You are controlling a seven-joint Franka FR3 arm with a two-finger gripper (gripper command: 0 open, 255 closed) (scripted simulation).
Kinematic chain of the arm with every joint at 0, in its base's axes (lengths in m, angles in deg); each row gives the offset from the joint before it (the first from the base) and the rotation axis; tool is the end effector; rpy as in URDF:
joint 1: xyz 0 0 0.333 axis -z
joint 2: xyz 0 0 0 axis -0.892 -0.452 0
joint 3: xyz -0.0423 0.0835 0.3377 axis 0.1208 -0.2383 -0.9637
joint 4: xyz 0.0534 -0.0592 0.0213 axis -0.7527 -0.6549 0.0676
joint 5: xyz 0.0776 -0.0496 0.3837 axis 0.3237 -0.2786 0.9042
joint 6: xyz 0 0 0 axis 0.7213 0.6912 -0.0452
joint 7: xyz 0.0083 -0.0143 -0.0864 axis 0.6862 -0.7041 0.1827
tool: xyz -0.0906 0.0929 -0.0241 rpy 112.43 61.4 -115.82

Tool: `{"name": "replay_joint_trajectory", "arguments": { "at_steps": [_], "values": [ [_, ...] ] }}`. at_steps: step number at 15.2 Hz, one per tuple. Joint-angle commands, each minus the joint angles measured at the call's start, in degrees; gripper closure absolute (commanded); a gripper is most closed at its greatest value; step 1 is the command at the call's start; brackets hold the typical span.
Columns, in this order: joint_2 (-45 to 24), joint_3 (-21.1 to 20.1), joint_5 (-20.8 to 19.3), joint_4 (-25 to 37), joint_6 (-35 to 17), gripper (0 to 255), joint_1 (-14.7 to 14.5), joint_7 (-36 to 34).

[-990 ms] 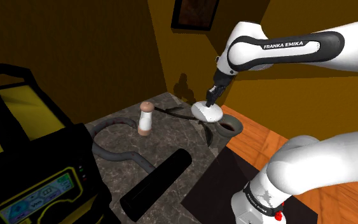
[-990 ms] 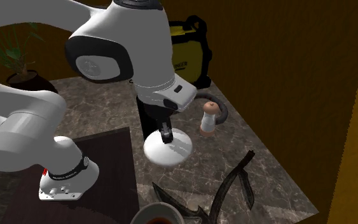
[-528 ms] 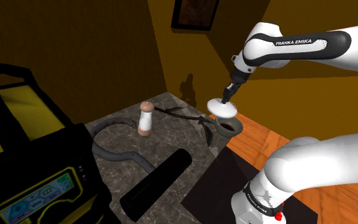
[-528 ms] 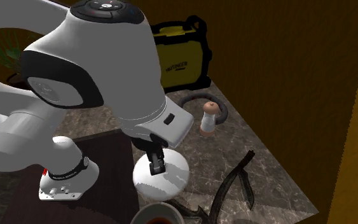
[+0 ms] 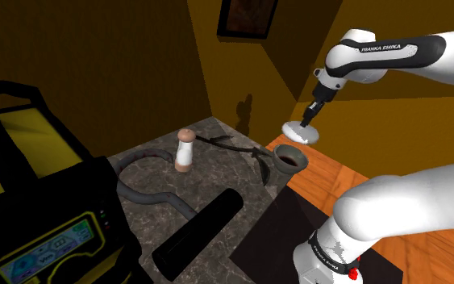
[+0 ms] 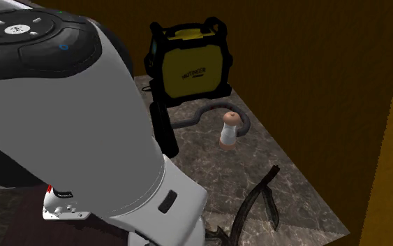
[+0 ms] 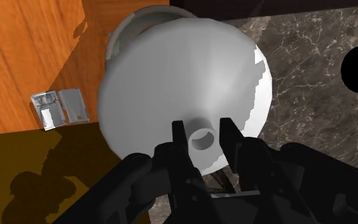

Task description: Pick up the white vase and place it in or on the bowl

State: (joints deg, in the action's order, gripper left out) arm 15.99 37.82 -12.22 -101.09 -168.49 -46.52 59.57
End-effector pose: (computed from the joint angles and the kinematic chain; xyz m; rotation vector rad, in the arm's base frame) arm 0.2807 -0.2643 0.4795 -3.1199 -0.0578 -0.1161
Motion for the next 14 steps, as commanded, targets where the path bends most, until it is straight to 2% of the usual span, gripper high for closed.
{"name": "replay_joint_trajectory", "arguments": {
  "at_steps": [1,14],
  "values": [
    [-0.9,2.35,-0.71,1.73,0.66,255,0.87,3.04],
    [-4.63,4.72,-1.14,-5.65,-10.38,255,0.78,3.91]
  ]
}}
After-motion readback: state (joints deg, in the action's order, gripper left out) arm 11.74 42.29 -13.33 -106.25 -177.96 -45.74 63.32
